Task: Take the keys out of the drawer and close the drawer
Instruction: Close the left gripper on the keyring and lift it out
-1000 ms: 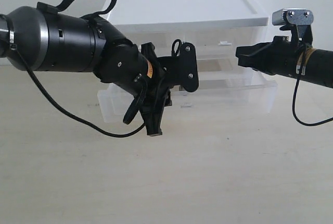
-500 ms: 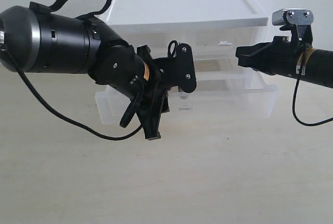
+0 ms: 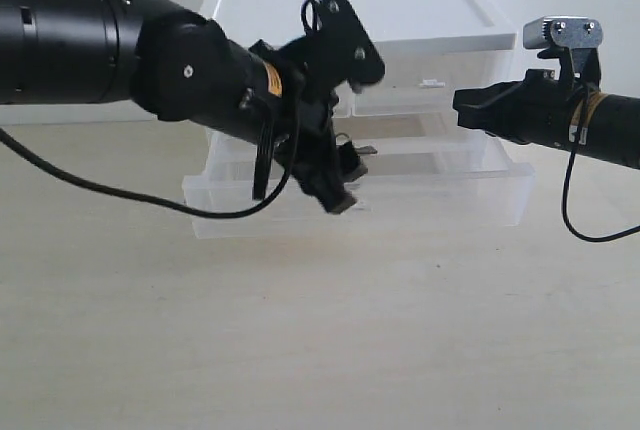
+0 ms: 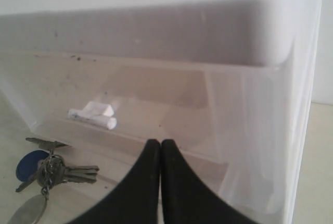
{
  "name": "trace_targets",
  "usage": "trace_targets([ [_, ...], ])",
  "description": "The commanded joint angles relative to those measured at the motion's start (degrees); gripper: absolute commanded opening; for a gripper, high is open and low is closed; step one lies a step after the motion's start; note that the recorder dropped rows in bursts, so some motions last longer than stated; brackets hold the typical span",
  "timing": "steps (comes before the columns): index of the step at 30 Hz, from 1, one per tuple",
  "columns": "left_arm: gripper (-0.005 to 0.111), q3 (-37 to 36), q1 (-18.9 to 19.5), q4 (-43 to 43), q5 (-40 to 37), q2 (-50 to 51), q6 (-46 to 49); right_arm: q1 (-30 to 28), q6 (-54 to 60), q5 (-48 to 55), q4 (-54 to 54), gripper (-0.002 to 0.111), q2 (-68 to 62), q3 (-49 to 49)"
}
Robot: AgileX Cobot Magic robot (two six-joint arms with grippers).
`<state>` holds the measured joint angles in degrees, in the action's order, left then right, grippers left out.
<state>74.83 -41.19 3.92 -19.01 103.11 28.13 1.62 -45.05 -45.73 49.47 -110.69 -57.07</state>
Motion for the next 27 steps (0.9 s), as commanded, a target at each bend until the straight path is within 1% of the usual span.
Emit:
trace_targets([
  [1, 0.064, 4.4, 0.1, -4.5, -0.4, -0.4, -19.0, -0.4, -0.5, 1.1, -2.7, 0.000, 0.0, -0.9],
  [3, 0.064, 7.2, 0.3, -4.5, -3.9, 1.1, -26.6, -0.4, -0.7, 1.1, -2.7, 0.000, 0.0, -0.9],
  [8, 0.064, 14.0, 0.5, -4.5, -10.2, 6.4, -29.1, -0.4, -1.0, 1.1, -2.5, 0.000, 0.0, -0.9],
  [10, 0.064, 15.4, 0.6, -4.5, -10.8, 8.4, -30.2, -0.4, -1.0, 1.1, -2.5, 0.000, 0.0, -0.9],
  [13, 0.064, 16.0, 0.6, -3.9, -9.3, 10.9, -32.3, -0.4, -1.0, 1.1, -2.5, 0.000, 0.0, -0.9],
  [15, 0.064, 16.2, 0.6, -1.3, -9.1, 12.1, -35.8, -0.4, -1.0, 1.1, -2.5, 0.000, 0.0, -0.9],
  [18, 0.064, 16.2, 0.6, 3.9, -8.8, 13.3, -40.8, -0.4, -1.1, 1.1, -2.5, 0.000, 0.0, -0.9],
  [22, 0.064, 16.2, 0.8, 11.7, -6.6, 15.2, -49.3, -0.4, -1.1, 1.1, -2.5, 0.000, 0.0, -0.9],
  [24, 0.064, 16.2, 1.1, 13.4, -5.7, 15.8, -52.2, -0.4, -1.1, 1.1, -2.5, 0.000, 0.0, -0.9],
  [27, 0.064, 16.2, 1.6, 13.5, -3.5, 16.7, -52.8, -0.4, -1.1, 1.1, -2.5, 0.000, 0.0, -0.9],
])
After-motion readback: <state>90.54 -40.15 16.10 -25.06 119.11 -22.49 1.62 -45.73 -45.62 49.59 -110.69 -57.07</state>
